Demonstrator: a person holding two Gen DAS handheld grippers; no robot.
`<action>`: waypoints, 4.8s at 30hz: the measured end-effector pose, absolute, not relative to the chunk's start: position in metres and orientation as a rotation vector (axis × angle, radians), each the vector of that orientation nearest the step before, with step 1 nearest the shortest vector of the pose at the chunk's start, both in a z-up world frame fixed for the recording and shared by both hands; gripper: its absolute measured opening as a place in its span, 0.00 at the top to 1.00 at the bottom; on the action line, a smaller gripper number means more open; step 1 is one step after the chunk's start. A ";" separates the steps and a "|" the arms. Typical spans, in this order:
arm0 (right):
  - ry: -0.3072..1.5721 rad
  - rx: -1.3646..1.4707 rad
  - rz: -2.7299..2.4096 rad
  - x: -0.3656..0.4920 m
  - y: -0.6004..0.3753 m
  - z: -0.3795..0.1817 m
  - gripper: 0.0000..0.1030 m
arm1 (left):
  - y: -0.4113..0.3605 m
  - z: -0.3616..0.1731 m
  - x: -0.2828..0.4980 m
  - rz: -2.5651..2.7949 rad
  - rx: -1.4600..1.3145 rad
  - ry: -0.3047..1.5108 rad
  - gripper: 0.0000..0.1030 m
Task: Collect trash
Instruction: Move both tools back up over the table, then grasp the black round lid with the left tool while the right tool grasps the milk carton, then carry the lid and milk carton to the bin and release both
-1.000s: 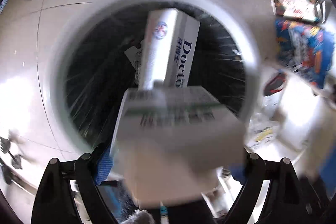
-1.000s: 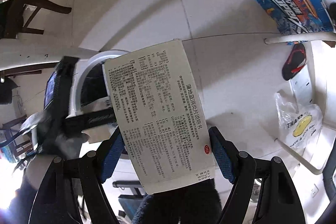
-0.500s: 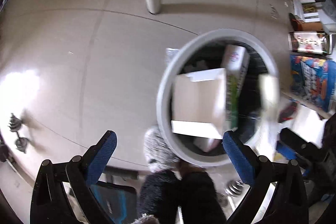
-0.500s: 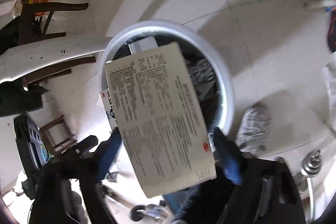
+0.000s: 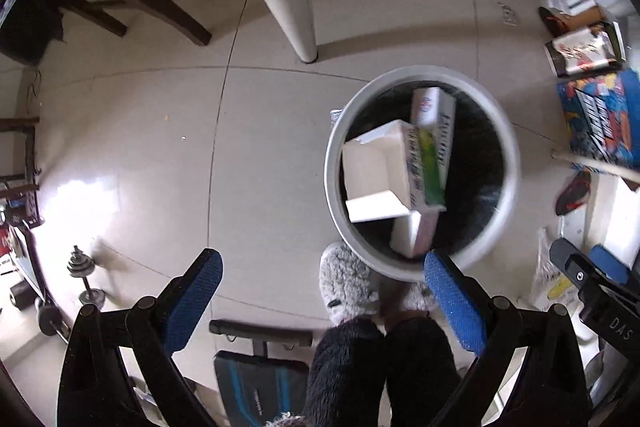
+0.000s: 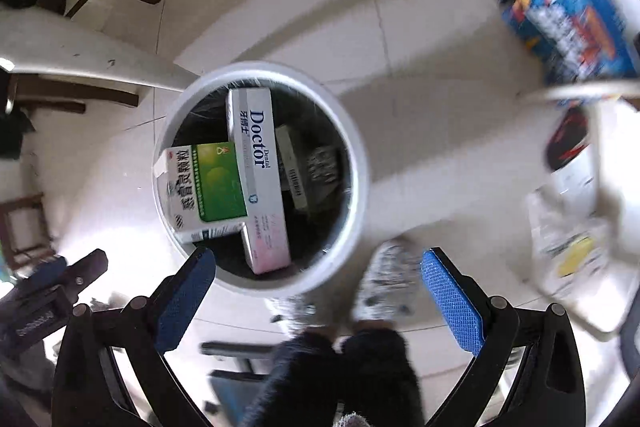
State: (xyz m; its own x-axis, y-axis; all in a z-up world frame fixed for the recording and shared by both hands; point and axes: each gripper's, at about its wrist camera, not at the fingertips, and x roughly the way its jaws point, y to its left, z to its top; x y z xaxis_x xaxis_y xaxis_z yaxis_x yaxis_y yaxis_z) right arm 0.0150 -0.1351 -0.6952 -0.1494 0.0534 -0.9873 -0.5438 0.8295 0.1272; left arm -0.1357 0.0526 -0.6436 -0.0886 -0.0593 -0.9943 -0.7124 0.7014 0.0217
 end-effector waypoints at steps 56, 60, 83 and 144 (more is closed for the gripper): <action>1.384 -0.316 0.439 0.558 -0.036 -0.230 0.00 | 0.160 -0.265 0.308 0.609 -0.588 1.370 0.00; 1.416 -0.339 0.449 0.627 -0.002 -0.272 0.09 | 0.157 -0.296 0.329 0.583 -0.664 1.434 0.00; 1.500 -0.339 0.456 0.579 -0.057 -0.326 0.46 | 0.114 -0.352 0.346 0.560 -0.654 1.571 0.01; 1.727 -0.116 0.569 0.035 -0.195 -0.600 0.49 | 0.047 -0.672 -0.018 0.206 -1.091 1.576 0.15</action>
